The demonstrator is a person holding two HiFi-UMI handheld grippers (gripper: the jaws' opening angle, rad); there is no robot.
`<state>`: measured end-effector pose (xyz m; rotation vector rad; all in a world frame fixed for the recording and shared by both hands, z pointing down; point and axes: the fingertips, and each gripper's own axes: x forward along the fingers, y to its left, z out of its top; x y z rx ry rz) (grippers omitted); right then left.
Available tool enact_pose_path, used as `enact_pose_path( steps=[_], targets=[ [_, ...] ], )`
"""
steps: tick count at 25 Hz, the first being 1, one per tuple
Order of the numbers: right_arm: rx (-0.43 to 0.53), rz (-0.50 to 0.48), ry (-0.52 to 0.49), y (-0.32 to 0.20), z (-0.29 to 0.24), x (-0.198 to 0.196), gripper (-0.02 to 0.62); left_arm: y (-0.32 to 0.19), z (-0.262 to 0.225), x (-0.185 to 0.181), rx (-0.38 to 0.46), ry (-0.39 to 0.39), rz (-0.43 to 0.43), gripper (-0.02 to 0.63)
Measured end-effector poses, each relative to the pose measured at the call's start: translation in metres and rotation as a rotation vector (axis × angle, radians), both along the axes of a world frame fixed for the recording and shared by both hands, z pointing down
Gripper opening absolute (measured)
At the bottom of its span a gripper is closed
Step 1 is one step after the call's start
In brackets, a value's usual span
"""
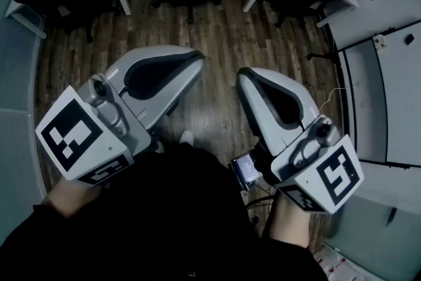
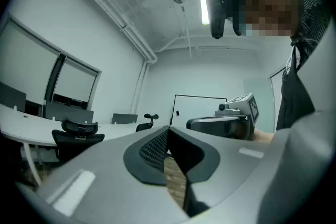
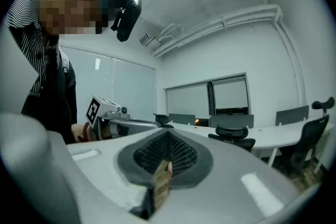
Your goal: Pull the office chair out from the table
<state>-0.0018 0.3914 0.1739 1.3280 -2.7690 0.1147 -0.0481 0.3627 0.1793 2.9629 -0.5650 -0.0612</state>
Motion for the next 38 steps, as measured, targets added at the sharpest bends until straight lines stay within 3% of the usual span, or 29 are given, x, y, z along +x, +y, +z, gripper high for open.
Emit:
enact_pose_path(
  steps=[12, 17, 22, 29, 38],
  targets=[
    [-0.022, 0.011, 0.044, -0.006, 0.019, -0.002, 0.002, -0.004, 0.026, 0.0, 0.016, -0.073, -0.024, 0.003],
    [-0.004, 0.006, -0.007, -0.012, 0.024, 0.004, 0.002, -0.011, 0.035, 0.0, 0.012, -0.047, -0.051, 0.002],
    [-0.009, -0.031, -0.028, -0.019, 0.035, 0.017, 0.002, -0.01, 0.046, 0.01, 0.003, -0.082, -0.046, 0.003],
    [-0.033, -0.099, -0.077, -0.046, 0.036, 0.049, 0.002, -0.037, 0.041, 0.029, -0.007, -0.121, -0.119, 0.003],
    [-0.076, -0.151, -0.09, -0.067, 0.05, 0.061, 0.002, -0.067, 0.047, -0.008, -0.05, -0.12, -0.275, 0.003]
  ],
)
